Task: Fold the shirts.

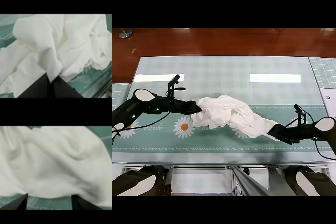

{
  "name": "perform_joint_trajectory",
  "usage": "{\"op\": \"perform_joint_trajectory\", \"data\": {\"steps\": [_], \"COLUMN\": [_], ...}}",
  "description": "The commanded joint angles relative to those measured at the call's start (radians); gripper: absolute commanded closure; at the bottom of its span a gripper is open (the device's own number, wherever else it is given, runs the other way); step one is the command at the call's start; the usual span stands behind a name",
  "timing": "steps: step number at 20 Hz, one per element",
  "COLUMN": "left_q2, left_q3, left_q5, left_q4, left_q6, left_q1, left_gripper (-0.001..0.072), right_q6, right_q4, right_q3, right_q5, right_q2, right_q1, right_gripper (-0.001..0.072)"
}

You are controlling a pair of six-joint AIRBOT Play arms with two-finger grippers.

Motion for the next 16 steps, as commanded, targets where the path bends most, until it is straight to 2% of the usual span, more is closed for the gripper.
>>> {"op": "perform_joint_trajectory", "data": {"steps": [1,2,4,5,8,11,16], "left_q2": [-0.011,-0.011,-0.008,0.002,0.065,0.132,0.228], "left_q3": [0.021,0.021,0.032,0.053,0.187,0.406,0.794], "left_q5": [-0.012,-0.012,-0.023,-0.043,-0.104,-0.11,-0.141], "left_q4": [-0.005,-0.006,-0.006,-0.007,-0.006,-0.006,-0.005], "left_q6": [0.011,0.011,0.011,0.011,0.011,-0.005,-0.034], "left_q1": [0.0,0.0,0.007,0.019,0.097,0.183,0.282], "left_gripper": [0.0682,0.0682,0.0682,0.0682,0.0682,0.0682,0.0682], "right_q6": [0.003,0.002,-0.028,-0.053,-0.049,0.004,0.003], "right_q4": [0.105,0.123,0.123,0.121,0.028,-0.058,-0.075], "right_q3": [0.039,0.066,0.138,0.188,0.454,0.874,1.505], "right_q5": [-0.141,-0.159,-0.163,-0.144,-0.04,0.037,0.158], "right_q2": [-0.135,-0.179,-0.253,-0.277,-0.282,-0.282,-0.266], "right_q1": [0.076,0.096,0.131,0.137,0.135,0.136,0.136], "right_gripper": [0.0098,0.015,0.0653,0.0689,0.069,0.0691,0.069]}}
